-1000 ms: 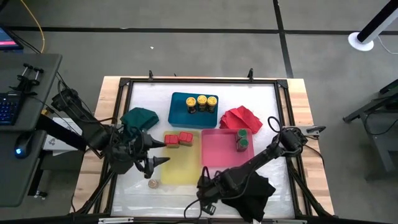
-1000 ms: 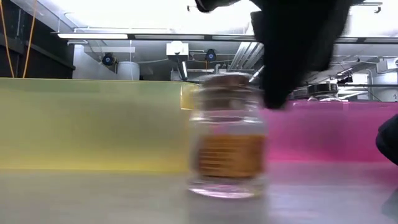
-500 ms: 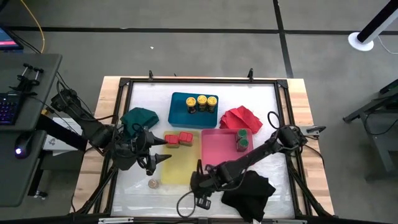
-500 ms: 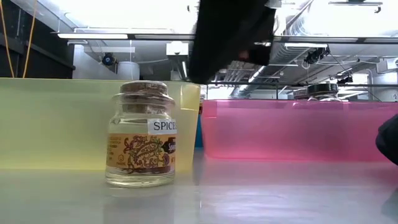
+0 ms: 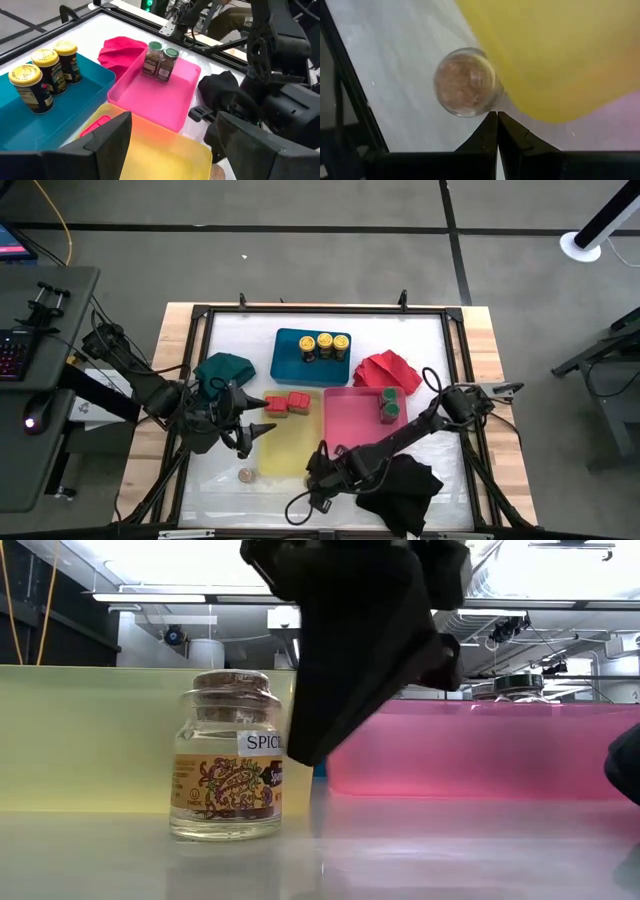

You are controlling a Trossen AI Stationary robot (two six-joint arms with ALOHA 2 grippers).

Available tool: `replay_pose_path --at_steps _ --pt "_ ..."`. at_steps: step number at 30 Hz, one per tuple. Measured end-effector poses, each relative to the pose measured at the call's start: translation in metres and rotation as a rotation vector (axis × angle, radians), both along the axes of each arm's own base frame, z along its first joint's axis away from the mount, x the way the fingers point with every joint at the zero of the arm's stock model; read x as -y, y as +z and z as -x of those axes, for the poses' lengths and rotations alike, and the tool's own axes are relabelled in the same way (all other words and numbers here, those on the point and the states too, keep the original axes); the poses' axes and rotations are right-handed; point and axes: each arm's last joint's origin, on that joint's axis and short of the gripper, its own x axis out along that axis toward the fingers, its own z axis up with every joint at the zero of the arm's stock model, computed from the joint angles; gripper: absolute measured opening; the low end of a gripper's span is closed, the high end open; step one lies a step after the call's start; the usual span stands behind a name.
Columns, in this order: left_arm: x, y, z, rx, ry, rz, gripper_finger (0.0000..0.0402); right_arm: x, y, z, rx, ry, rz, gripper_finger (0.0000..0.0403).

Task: Sort spices by type
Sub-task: Adjust the brown spice bottles on the table

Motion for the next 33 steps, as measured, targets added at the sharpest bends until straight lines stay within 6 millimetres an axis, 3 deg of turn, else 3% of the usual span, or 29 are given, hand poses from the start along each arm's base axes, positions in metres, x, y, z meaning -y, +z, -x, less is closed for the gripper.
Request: replay_pose_path --at_steps 7,13,21,26,30,33 --pt "0.0 0.0 0.0 0.001 0.002 -0.002 0.0278 -0.002 -0.002 -0.004 0.077 -0.122 0.028 0.0" --pt "0.001 0.0 0.0 -0.021 -0.042 -0.016 0.0278 -0.003 0.004 -0.022 0.233 -0.136 -0.057 0.0" --pt "0.001 -0.001 0.0 -0.041 -0.079 -0.056 0.0278 -0.007 -0.001 -0.022 0.213 -0.146 -0.109 0.0" --pt "0.012 -0.004 -0.003 -0.074 -0.206 0.022 0.0278 -0.029 0.016 0.003 0.148 -0.055 -0.116 0.0" --pt "0.04 -0.02 -0.015 -0.122 -0.377 0.028 0.0272 -0.038 0.038 0.043 0.032 -0.067 0.02 0.0" --pt "0.064 -0.04 -0.03 -0.128 -0.429 0.008 0.0239 -0.036 0.061 0.079 -0.045 -0.136 0.143 0.0"
